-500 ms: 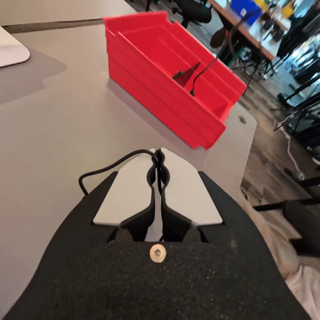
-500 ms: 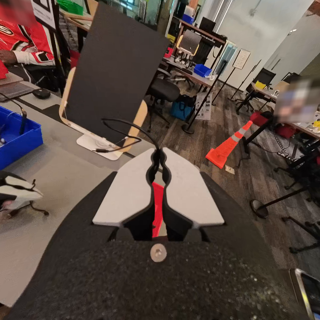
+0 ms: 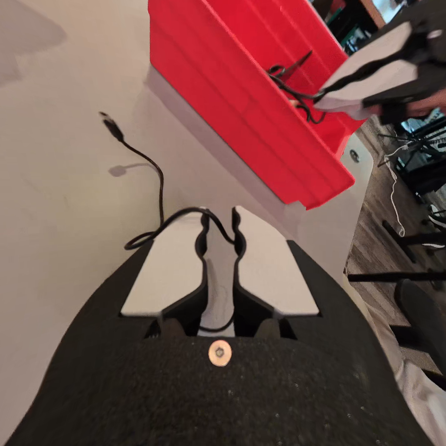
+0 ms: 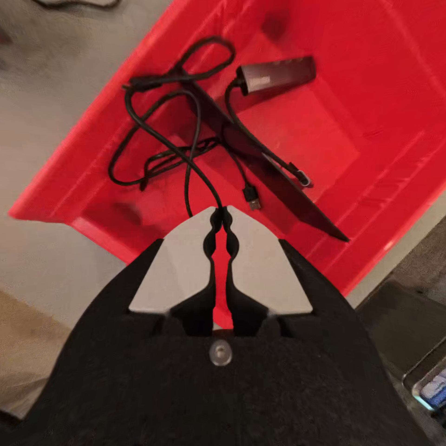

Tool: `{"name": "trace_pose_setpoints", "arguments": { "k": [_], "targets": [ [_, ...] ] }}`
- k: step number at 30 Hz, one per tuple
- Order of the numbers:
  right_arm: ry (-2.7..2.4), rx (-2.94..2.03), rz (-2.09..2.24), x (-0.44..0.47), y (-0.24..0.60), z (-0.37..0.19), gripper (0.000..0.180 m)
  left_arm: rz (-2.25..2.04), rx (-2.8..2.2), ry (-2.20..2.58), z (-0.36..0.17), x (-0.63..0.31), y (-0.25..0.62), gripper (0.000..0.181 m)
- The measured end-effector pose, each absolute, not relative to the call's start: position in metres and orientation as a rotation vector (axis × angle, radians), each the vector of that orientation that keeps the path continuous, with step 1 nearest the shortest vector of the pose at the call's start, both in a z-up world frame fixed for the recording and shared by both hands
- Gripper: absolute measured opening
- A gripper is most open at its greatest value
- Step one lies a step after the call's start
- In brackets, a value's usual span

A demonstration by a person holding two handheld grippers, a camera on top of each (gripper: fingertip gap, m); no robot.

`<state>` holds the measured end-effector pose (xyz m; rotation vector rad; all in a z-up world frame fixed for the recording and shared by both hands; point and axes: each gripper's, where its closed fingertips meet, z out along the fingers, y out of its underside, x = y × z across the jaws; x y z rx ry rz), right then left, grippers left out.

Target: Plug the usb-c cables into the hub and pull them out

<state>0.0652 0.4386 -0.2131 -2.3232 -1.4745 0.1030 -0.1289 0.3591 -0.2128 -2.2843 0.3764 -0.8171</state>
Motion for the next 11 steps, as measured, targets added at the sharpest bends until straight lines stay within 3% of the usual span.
{"name": "trace_pose_setpoints", "arguments": {
  "k": [4, 6, 11],
  "targets": [
    [-1.532, -2.473, -0.085, 0.08, 0.448, -0.27, 0.003, -0.783, -2.253, 0.419, -0.206, -0.142, 0.34, 0.035],
    [-1.557, -2.554, -0.124, 0.092, 0.444, -0.284, 0.014, -0.727, -2.223, 0.448, -0.194, -0.157, 0.327, 0.039],
    [-1.441, -2.526, -0.204, 0.113, 0.448, -0.246, 0.037, -0.638, -2.146, 0.464, -0.174, -0.19, 0.28, 0.039]
  ]
}}
